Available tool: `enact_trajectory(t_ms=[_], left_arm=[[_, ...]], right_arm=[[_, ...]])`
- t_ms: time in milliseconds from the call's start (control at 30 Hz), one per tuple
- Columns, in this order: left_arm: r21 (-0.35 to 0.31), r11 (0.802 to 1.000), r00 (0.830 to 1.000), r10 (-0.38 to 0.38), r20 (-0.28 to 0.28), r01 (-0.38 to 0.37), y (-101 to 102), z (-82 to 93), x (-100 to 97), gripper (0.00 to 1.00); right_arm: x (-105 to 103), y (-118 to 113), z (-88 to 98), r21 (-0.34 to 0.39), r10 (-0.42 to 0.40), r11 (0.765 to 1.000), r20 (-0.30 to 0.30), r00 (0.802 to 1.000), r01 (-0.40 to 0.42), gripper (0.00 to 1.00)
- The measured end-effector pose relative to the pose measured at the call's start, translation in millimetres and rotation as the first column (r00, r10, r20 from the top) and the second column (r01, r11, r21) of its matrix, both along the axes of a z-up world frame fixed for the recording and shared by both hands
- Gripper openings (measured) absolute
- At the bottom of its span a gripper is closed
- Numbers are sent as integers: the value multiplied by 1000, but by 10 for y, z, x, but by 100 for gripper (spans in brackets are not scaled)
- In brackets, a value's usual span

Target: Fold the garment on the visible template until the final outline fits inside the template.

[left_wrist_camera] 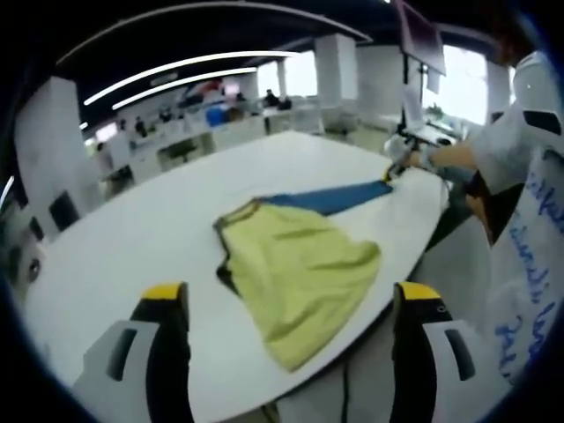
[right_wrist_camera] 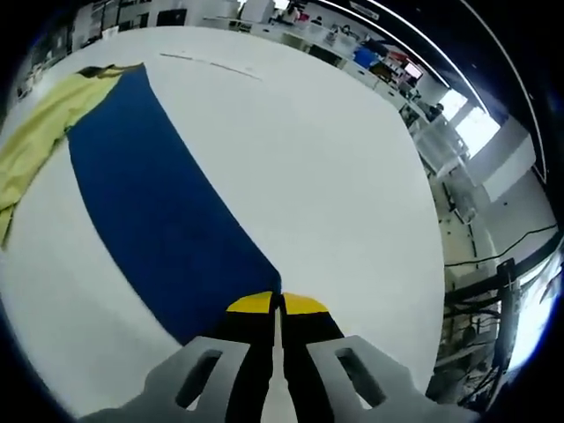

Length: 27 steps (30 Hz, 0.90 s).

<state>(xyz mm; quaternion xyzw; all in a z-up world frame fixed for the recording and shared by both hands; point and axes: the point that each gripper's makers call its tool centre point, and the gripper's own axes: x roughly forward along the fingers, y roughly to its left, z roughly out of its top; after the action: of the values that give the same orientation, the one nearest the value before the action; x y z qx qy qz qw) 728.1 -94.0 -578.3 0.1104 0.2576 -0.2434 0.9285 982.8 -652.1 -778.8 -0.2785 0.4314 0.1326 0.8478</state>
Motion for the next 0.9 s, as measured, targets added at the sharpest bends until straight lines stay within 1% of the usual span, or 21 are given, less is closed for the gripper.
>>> enact_trajectory(t_ms=[100, 200, 333, 400, 433, 500, 567, 700, 833, 867, 900], left_arm=[[0, 1000, 1000, -7, -5, 7, -21, -13, 4, 91], [-6, 1000, 1000, -10, -2, 10, -35, -12, 17, 91], [-6, 1000, 1000, -10, -9, 10, -31, -36, 22, 90], [-12, 1000, 1000, -13, -10, 13, -38, -42, 19, 90], [-13, 1000, 1000, -14, -12, 14, -40, -49, 17, 90], [-17, 1000, 1000, -14, -16, 14, -39, -67, 22, 90], [-22, 1000, 1000, -13, -16, 12, -43, -72, 26, 90], [-24, 1000, 1000, -20, -15, 20, -54, -70, 22, 89], [-26, 999, 1000, -20, -16, 19, -44, -76, 13, 89], [-27, 1000, 1000, -17, -16, 16, -39, -79, 12, 90], [-27, 1000, 1000, -16, -16, 15, -39, -82, 11, 90]], right_arm=[[18, -76, 6, -19, 1, 1000, 13, 1000, -1, 6], [-7, -54, 45, 15, -11, 1000, 27, 1000, 11, 10], [-78, 6, 87, 43, -7, 999, 36, 999, 6, 19], [-104, 75, 118, 65, 9, 998, 52, 999, -12, 23], [-126, 118, 124, 68, 33, 997, 57, 998, -36, 25], [-107, 150, 92, 66, 59, 996, 55, 997, -63, 28], [-173, 221, 95, 82, 77, 993, 52, 996, -82, 32], [-348, 320, 122, 73, 113, 990, 49, 992, -116, 33], [-387, 245, 118, 66, 118, 991, 42, 992, -120, 34], [-362, 180, 109, 65, 116, 991, 41, 992, -118, 35], [-373, 165, 107, 66, 114, 991, 42, 993, -116, 35]])
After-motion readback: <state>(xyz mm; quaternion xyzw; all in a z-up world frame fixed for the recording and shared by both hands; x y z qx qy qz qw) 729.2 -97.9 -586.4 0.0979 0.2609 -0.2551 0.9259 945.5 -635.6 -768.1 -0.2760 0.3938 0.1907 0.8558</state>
